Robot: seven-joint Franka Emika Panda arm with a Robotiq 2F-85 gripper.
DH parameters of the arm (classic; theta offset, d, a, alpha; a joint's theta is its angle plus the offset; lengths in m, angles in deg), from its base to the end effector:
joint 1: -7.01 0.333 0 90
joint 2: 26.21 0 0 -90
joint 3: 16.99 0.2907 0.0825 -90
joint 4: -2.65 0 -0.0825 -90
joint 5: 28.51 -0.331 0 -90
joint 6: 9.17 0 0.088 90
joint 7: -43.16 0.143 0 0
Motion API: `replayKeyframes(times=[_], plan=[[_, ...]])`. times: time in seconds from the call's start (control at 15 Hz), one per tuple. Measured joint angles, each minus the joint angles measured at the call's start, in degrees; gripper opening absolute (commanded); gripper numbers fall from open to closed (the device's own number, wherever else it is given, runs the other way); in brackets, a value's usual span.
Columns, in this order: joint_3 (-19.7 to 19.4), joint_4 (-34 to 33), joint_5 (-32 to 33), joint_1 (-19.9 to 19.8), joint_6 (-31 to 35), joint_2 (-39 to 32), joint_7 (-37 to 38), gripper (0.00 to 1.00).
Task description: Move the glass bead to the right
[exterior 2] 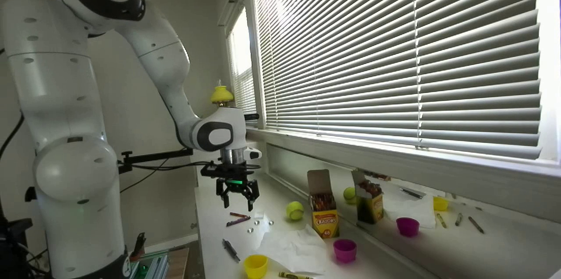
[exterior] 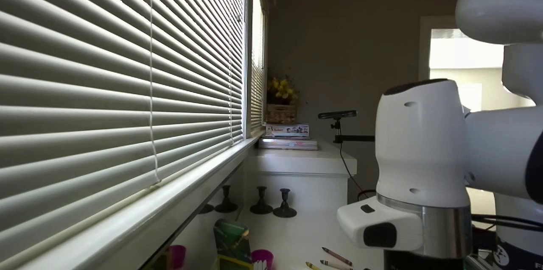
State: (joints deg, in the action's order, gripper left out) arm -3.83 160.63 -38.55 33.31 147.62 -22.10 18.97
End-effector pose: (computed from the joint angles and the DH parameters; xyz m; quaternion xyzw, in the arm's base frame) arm 0.2942 0.2341 0.2289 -0.8883 -0.4576 -0.0211 0.0314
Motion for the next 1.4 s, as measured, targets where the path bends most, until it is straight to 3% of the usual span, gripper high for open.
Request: replayKeyframes(times=[0.53,1.07,1.2,1.33,1.4], plan=[[1.51,-3.22,5.01,-5.21,7.45,-10.35,-0.01,1.0],[2.96,-8.16,7.98,-10.29,5.89,-15.75,-0.01,1.0],[3.29,-8.78,7.99,-11.03,4.04,-16.02,0.03,0.88],[3.29,-9.22,8.0,-11.49,2.72,-16.01,0.07,0.66],[3.29,-9.41,8.01,-11.71,2.16,-16.01,0.08,0.64]])
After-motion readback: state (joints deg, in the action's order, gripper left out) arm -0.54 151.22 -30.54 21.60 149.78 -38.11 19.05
